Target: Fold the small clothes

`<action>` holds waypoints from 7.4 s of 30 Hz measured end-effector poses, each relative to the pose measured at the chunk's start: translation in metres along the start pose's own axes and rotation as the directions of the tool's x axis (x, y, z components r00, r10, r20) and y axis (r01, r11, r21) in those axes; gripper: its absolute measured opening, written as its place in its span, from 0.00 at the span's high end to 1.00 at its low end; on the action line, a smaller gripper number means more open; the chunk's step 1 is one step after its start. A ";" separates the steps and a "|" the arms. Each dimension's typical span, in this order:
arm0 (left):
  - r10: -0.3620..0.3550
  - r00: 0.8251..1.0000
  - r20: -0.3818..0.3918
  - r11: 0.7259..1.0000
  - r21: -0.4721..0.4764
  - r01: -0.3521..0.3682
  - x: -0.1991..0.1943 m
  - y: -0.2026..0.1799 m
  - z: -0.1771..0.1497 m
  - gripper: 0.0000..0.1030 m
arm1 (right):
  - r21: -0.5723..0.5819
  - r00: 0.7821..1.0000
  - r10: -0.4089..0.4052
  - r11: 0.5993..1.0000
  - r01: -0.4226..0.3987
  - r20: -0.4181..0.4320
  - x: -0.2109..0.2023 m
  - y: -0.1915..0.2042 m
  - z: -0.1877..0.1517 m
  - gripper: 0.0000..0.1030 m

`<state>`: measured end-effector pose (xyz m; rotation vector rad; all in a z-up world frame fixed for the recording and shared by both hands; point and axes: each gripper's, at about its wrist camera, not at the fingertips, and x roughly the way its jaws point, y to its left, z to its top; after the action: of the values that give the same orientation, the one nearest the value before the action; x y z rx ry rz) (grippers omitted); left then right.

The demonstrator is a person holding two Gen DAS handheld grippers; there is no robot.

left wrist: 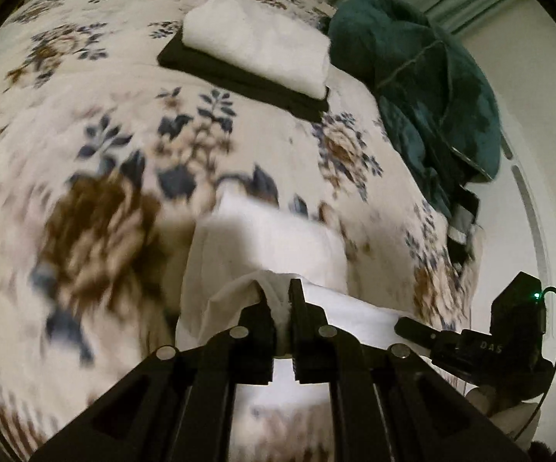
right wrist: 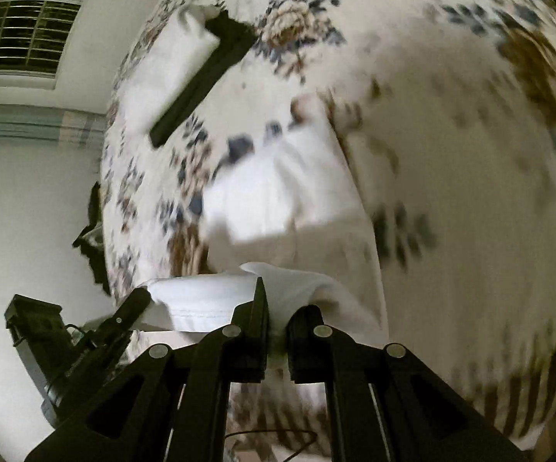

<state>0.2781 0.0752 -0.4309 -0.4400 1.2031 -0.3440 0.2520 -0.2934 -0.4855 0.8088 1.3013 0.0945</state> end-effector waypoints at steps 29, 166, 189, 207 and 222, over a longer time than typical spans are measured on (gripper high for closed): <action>0.173 0.969 -0.178 0.982 -0.039 -0.182 0.113 0.084 0.094 0.89 | -0.083 0.974 -0.227 0.970 0.227 0.007 0.101 -0.009 0.116 0.98; -0.365 0.928 -0.077 0.587 -0.793 0.165 0.092 0.130 -0.085 0.29 | 0.497 0.950 0.188 0.867 -0.041 -0.251 0.088 -0.104 -0.028 0.43; -0.338 0.939 -0.061 0.646 -0.740 0.184 0.118 0.116 -0.077 0.28 | 0.596 0.932 0.355 0.766 -0.243 -0.077 0.122 -0.127 -0.031 0.32; -0.308 0.944 0.120 0.724 -0.614 0.314 0.023 0.020 0.060 0.84 | 0.388 0.958 0.275 0.877 -0.282 0.074 0.005 0.053 0.099 0.83; -0.369 0.838 0.401 0.793 -0.334 0.509 0.005 0.010 0.386 0.84 | 0.052 0.882 0.424 0.895 -0.443 0.205 0.022 0.286 0.363 0.83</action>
<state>0.6444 0.1371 -0.3270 -1.1400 0.8380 -0.3934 0.6829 -0.2469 -0.3241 1.1582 0.9318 0.3073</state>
